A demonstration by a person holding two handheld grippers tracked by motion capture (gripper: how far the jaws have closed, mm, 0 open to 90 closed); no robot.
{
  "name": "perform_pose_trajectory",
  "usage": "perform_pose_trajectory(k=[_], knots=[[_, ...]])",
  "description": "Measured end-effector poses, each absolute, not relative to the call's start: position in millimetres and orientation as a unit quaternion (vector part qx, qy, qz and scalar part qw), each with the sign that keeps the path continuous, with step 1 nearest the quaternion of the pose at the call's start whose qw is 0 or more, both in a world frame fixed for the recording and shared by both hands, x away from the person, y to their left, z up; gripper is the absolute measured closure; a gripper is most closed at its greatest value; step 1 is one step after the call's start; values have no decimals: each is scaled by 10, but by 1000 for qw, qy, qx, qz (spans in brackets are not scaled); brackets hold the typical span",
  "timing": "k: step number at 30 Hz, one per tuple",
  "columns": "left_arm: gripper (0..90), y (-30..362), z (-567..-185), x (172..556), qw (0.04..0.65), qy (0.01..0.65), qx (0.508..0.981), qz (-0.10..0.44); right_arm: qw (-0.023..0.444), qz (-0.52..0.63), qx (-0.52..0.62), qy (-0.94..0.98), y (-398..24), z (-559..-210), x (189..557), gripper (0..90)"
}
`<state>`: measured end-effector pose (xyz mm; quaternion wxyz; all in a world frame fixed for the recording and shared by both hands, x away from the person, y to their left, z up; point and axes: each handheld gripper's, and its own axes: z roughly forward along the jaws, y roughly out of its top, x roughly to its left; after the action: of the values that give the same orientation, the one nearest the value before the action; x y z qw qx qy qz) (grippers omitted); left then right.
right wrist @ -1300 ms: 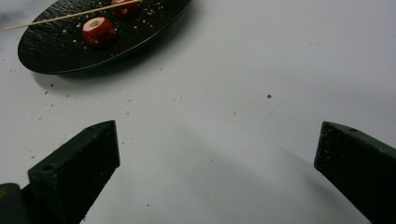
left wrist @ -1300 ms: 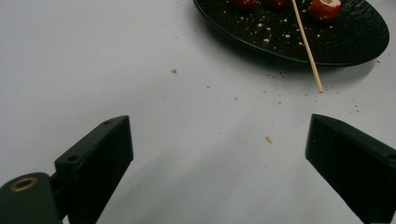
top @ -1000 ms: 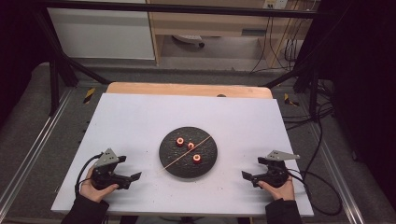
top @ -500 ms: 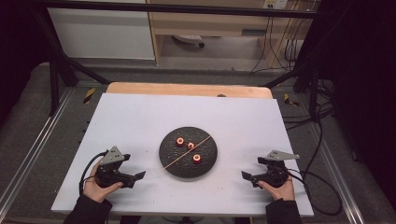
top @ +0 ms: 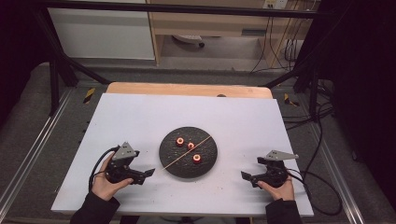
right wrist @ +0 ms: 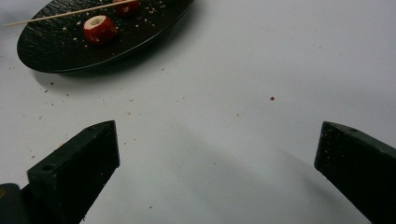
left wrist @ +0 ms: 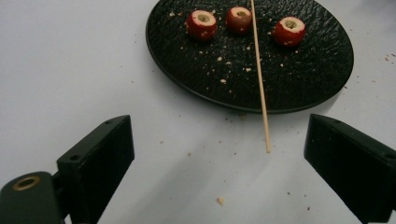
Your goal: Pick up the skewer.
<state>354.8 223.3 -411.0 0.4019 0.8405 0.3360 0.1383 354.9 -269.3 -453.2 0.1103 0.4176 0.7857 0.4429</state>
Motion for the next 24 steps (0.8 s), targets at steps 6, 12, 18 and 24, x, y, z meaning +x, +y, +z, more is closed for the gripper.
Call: perform_pose_trajectory(k=[6,12,18,24], knots=[[91,2039,-4034,3627,389,326,851,135,109,441,418,787,-2692,-4532,3549,6],[96,1889,-4027,3702,375,319,861,132,109,440,418,787,-2690,-4533,3549,6],[119,1690,-4015,3785,356,310,872,125,109,440,418,788,-2691,-4533,3549,6],[156,1537,-4041,3865,337,309,882,114,108,439,417,788,-2690,-4534,3550,6]])
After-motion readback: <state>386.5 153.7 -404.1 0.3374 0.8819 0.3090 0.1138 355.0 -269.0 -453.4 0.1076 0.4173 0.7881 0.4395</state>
